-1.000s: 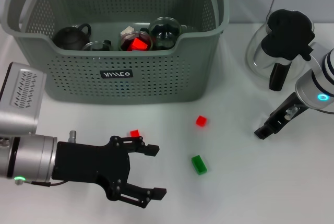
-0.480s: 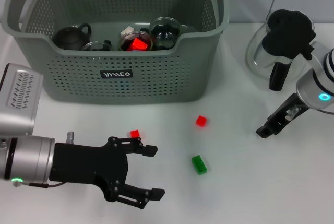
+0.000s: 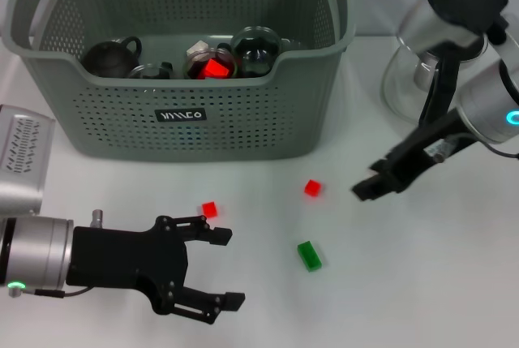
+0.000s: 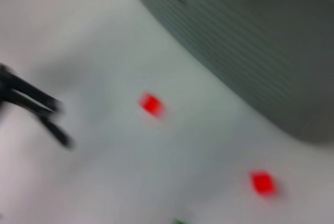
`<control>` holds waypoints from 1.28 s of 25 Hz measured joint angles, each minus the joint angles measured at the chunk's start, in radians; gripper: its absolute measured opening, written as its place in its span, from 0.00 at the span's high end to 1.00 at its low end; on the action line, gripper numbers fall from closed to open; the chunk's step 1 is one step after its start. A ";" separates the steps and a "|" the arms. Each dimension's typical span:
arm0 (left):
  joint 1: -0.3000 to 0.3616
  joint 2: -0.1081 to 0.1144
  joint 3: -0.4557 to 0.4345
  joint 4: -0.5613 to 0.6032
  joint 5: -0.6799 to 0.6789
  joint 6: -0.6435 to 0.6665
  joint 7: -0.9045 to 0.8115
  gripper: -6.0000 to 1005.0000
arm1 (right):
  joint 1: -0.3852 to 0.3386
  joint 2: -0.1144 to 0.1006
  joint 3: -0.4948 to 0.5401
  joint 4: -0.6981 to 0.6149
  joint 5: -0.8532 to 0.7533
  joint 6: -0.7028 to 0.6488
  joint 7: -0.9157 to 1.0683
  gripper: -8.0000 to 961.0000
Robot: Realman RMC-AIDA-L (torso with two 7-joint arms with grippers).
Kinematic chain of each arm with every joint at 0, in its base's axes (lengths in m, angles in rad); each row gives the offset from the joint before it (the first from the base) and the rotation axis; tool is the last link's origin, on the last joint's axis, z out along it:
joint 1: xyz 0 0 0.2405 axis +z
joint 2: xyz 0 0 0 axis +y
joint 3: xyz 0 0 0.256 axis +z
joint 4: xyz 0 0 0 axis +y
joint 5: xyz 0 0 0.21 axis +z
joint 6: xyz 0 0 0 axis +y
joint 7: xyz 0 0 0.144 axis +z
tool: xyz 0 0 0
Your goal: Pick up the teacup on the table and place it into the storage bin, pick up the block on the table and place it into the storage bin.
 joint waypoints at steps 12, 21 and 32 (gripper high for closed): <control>-0.003 0.005 -0.049 0.002 0.016 0.001 0.003 0.07 | 0.244 -0.004 0.080 -0.016 0.216 0.137 0.038 0.44; -0.015 0.006 -0.042 0.003 0.020 0.003 0.005 0.07 | 0.424 -0.004 0.091 0.308 0.050 0.521 0.040 0.40; -0.018 0.006 -0.040 0.003 0.025 0.012 0.005 0.07 | 0.227 -0.012 0.114 0.095 0.275 0.418 -0.109 0.27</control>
